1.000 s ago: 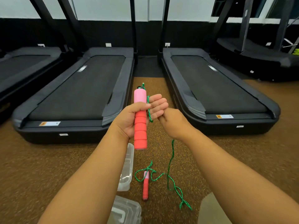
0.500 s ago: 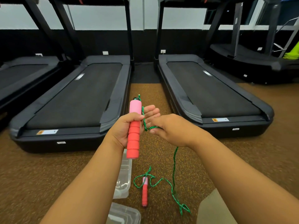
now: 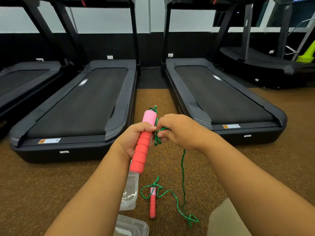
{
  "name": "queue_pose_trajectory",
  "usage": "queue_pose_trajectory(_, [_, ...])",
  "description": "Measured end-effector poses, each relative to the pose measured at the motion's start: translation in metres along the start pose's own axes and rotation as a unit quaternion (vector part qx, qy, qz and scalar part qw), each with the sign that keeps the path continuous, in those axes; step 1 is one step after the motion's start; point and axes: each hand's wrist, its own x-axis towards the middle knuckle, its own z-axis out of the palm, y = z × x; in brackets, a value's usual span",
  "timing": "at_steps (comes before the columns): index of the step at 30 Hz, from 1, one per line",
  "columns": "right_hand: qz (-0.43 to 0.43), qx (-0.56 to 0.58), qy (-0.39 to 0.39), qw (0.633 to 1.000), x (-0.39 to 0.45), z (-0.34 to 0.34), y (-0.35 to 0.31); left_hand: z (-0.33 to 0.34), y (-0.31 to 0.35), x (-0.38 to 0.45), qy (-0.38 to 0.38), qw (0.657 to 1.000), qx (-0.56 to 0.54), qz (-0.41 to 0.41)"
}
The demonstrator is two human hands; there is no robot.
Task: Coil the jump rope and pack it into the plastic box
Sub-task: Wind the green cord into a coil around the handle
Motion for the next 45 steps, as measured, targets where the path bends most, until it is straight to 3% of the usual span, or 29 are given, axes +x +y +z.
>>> queue_pose_trajectory(5, [0.01, 0.014, 0.072, 0.997, 0.002, 0.005, 0.006, -0.01, 0.0, 0.002, -0.09, 0.996, -0.019, 0.006])
queue_pose_trajectory(17, [0.085, 0.098, 0.152, 0.98, 0.003, 0.009, 0.021, -0.017, -0.005, 0.008, -0.131, 0.988, 0.071, -0.048])
queue_pose_trajectory(21, [0.11, 0.193, 0.11, 0.969, 0.003, 0.011, 0.027, -0.018, -0.007, 0.011, -0.134, 0.989, 0.038, -0.045])
queue_pose_trajectory(25, [0.098, 0.346, 0.037, 0.932, -0.005, 0.01, 0.03, -0.021, -0.006, 0.011, -0.158, 0.987, 0.011, -0.04])
queue_pose_trajectory(38, [0.1, 0.212, 0.018, 0.972, -0.006, 0.009, 0.028, -0.023, -0.008, 0.012, -0.177, 0.983, 0.021, -0.038])
queue_pose_trajectory(45, [0.123, 0.2, 0.079, 0.969, -0.008, 0.025, 0.03, -0.013, 0.007, 0.013, -0.195, 0.975, -0.083, 0.067])
